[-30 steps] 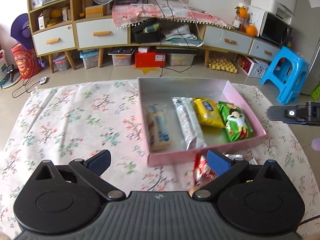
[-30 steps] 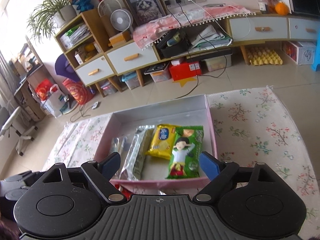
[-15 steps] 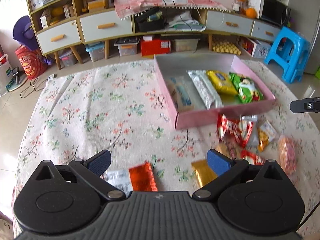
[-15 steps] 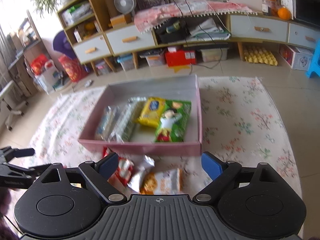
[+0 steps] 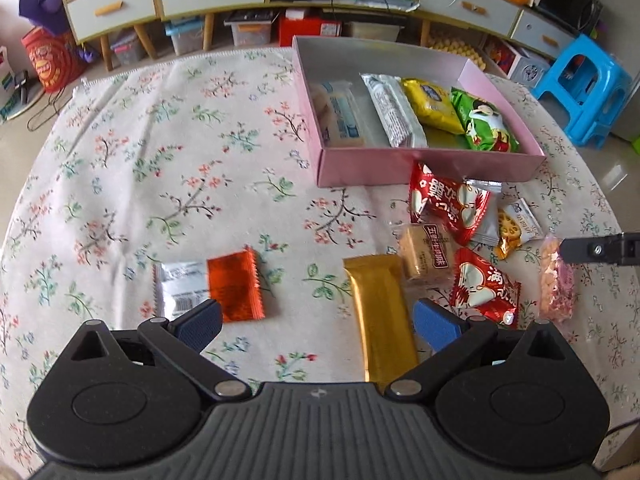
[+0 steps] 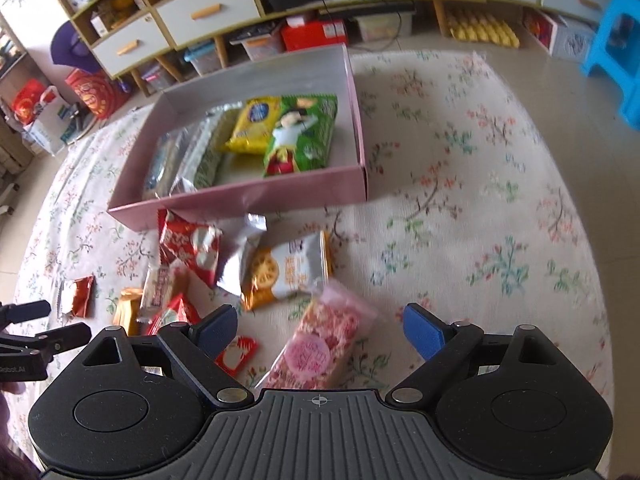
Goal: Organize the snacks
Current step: 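Withdraw from the box and grasp the gold wafer bar with the left tool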
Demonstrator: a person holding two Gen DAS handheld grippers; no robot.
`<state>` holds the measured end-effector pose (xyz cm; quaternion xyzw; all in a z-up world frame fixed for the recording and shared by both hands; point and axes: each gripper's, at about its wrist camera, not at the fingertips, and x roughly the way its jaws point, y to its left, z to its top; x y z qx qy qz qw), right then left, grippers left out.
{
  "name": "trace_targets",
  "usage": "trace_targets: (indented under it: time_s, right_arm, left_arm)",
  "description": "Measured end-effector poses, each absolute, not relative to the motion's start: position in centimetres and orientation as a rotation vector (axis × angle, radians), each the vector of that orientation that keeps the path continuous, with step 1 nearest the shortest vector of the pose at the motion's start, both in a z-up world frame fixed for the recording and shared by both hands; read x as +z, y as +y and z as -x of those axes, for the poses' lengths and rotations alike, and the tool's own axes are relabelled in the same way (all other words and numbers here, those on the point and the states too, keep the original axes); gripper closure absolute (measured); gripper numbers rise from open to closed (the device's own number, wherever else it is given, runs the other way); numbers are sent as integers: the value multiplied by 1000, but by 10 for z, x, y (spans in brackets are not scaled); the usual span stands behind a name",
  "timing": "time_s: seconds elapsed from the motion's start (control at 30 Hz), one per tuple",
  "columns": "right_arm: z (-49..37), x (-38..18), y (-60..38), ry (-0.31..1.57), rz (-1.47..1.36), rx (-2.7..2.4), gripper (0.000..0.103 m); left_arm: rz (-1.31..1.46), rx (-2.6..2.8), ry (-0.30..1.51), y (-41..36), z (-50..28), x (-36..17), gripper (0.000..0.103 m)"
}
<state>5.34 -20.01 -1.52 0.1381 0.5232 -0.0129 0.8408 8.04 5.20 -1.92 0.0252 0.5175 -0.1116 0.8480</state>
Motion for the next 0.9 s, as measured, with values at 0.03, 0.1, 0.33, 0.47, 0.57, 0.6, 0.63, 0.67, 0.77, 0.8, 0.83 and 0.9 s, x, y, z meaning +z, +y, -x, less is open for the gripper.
trace_targets:
  time_s: [0.03, 0.1, 0.33, 0.47, 0.57, 0.6, 0.63, 0.67, 0.77, 0.8, 0.83, 0.9]
  right_arm:
    - [-54, -18, -201, 1119, -319, -33, 11]
    - [-54, -25, -204, 1148, -378, -49, 11]
    - [-53, -42, -215, 1201, -500, -127, 11]
    - [-52, -43, -214, 1191, -463, -162, 11]
    - [-51, -44, -212, 1192, -438, -162, 12]
    - [-51, -44, -211, 1193, -431, -161, 12]
    - [-52, -44, -210, 1193, -422, -160, 12]
    - [-52, -44, -209, 1194, -414, -160, 12]
    - [-51, -44, -208, 1195, -398, -161, 13]
    - [-51, -44, -207, 1194, -394, -163, 13]
    - [-51, -44, -207, 1194, -391, -163, 13]
    - [-51, -44, -206, 1196, -386, -162, 13]
  left_arm:
    - [-49, -234, 1100, 49, -81, -21, 3]
    - [-30, -235, 1126, 43, -84, -25, 5]
    - [21, -237, 1205, 24, -88, -40, 18]
    - [5, -226, 1220, 14, -89, -44, 22]
    - [-27, -216, 1218, 8, -87, -44, 25]
    - [-35, -211, 1216, 7, -86, -44, 27]
    - [-43, -207, 1215, 7, -85, -44, 29]
    - [-49, -205, 1214, 6, -85, -44, 29]
    - [-52, -203, 1213, 8, -84, -43, 32]
    - [-51, -202, 1212, 9, -83, -43, 34]
    - [-52, -199, 1210, 10, -83, -43, 37]
    - [-51, -197, 1208, 11, -83, -42, 40]
